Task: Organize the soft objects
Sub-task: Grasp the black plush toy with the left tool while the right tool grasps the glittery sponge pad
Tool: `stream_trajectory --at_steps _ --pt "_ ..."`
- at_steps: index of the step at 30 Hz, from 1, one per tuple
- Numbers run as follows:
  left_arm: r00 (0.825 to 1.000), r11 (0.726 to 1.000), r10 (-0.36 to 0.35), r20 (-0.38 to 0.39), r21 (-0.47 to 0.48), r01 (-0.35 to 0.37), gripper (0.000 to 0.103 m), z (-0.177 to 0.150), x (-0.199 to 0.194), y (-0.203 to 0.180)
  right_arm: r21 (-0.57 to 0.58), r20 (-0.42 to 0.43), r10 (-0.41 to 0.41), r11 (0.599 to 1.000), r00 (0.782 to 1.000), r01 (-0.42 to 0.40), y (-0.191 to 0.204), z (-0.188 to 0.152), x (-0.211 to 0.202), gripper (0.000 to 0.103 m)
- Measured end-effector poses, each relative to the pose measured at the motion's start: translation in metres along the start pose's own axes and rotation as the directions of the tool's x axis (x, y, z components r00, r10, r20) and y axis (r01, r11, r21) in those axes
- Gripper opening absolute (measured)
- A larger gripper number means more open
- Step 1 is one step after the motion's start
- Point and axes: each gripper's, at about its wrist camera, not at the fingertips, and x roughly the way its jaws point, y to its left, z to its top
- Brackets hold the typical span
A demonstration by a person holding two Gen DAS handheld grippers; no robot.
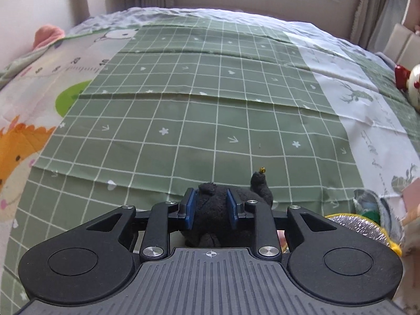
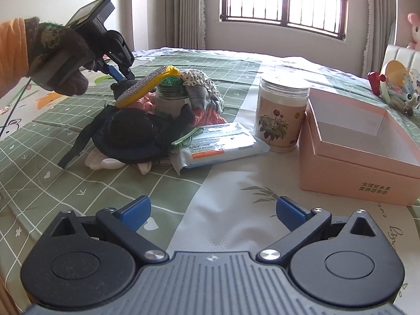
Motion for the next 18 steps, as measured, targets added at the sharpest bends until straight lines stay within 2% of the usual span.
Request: stream_trajectory --at_steps 2,4,6,7,10,12,14,17,18 --pt "1.0 0.998 -0.02 -0.015 -0.058 0.019 0.029 0.001 -0.003 0.004 0.009 0.004 -0.002 1.0 1.0 0.002 -0.003 0.0 -0.002 0.102" --pt "0.997 0.988 -0.073 -0.032 -0.137 0.068 0.037 -0.002 -0.005 0.012 0.024 0.006 0.0 1.0 1.0 0.0 -0.005 0.001 -0.001 0.102" --pt "0.988 0.97 -0.142 -0.058 -0.205 0.128 0.062 -0.005 -0.004 0.02 0.032 0.004 0.009 0.999 1.0 -0.009 -0.005 0.001 0.0 0.102" --pt "0.984 0.963 -0.164 -0.07 -0.228 0.144 0.066 -0.007 -0.003 0.023 0.031 0.003 0.016 0.999 1.0 -0.016 -0.003 0.0 0.001 0.102" --pt "0.99 0.963 -0.124 -0.064 -0.249 0.104 0.077 -0.011 0.003 0.027 0.016 0.003 0.027 1.0 1.0 -0.027 0.001 -0.002 -0.001 0.102" --pt "0.988 0.947 -0.138 -0.07 -0.301 0.111 0.086 -0.015 0.012 0.029 0.007 0.004 0.025 1.0 1.0 -0.025 0.002 -0.003 -0.002 0.102" --pt "0.985 0.941 -0.152 -0.08 -0.318 0.119 0.09 -0.019 0.023 0.024 0.009 0.001 0.019 1.0 1.0 -0.019 0.001 -0.003 -0.002 0.102" --pt "0.982 0.923 -0.182 -0.046 -0.352 0.155 0.089 -0.025 0.037 0.02 0.014 0.0 -0.001 1.0 1.0 0.001 -0.002 -0.002 -0.002 0.102" --pt "0.982 0.92 -0.189 -0.021 -0.353 0.17 0.086 -0.026 0.039 0.019 0.013 0.001 -0.007 1.0 1.0 0.007 -0.002 -0.001 -0.002 0.102"
